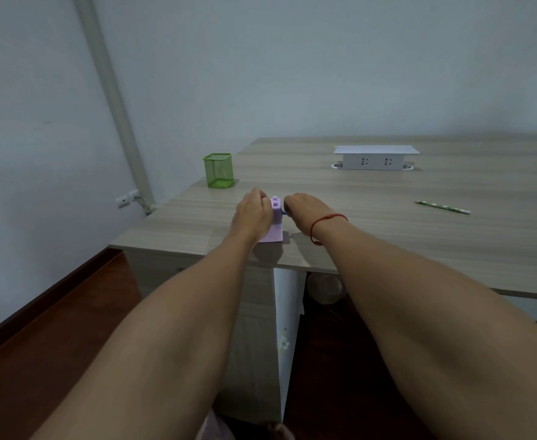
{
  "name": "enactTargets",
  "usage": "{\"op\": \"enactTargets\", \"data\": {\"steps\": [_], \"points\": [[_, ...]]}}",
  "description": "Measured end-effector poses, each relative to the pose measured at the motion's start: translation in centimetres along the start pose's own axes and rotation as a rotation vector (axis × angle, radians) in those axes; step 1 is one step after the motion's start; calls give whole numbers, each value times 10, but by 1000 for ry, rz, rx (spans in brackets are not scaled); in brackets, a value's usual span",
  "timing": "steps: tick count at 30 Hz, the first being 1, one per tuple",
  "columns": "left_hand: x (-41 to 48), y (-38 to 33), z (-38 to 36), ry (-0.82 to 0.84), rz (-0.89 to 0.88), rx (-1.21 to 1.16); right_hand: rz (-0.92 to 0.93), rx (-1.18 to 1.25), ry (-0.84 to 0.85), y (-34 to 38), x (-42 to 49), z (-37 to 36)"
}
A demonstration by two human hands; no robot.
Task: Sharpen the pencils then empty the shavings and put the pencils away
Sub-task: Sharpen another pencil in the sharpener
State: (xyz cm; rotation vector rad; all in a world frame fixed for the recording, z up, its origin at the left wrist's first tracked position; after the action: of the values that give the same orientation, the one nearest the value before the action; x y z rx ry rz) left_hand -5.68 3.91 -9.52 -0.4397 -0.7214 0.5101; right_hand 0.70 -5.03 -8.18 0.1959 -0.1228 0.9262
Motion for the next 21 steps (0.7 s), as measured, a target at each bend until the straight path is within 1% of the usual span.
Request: {"op": "enactTargets", "data": {"steps": [2,3,6,7,8,9,11,12,17,21], "points": [[-2,-2,2,41,-8,-42,7,3,-5,2,-2,2],[-4,-1,7,21,-5,-73,15,13,-11,5,-3,4],[-18,24,31,-138,94,-148,80,24,-24,22,-9,8],[-23,37,33,-141,136,-150,110,14,-21,30,-11,7],[-29,48,30,-87,159,-126,136,7,-13,36,-12,5],[-34,53,24,12,148,-64,151,7,-1,41,-13,3],[-44,54,11,186,73,69,159,11,23,47,-12,-3],[-48,51,8,231,43,101,155,4,33,48,-10,-6],[-46,44,9,309,-19,265,112,-49,90,55,-4,-13],[-38,44,8,308,-80,370,70,-35,35,59,4,-14]]}}
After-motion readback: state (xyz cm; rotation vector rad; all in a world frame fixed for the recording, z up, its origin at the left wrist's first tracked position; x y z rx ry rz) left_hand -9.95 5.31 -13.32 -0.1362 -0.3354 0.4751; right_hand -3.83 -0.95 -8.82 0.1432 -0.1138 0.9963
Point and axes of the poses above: each hand's wrist, its own x-axis towards the middle knuckle, its own z-axis out of the back of the hand, y = z × x, the point moved 10 cm from there along x, towards the middle knuckle, and after that the axes turned 11 degrees about -z, right-handed, at the moved point
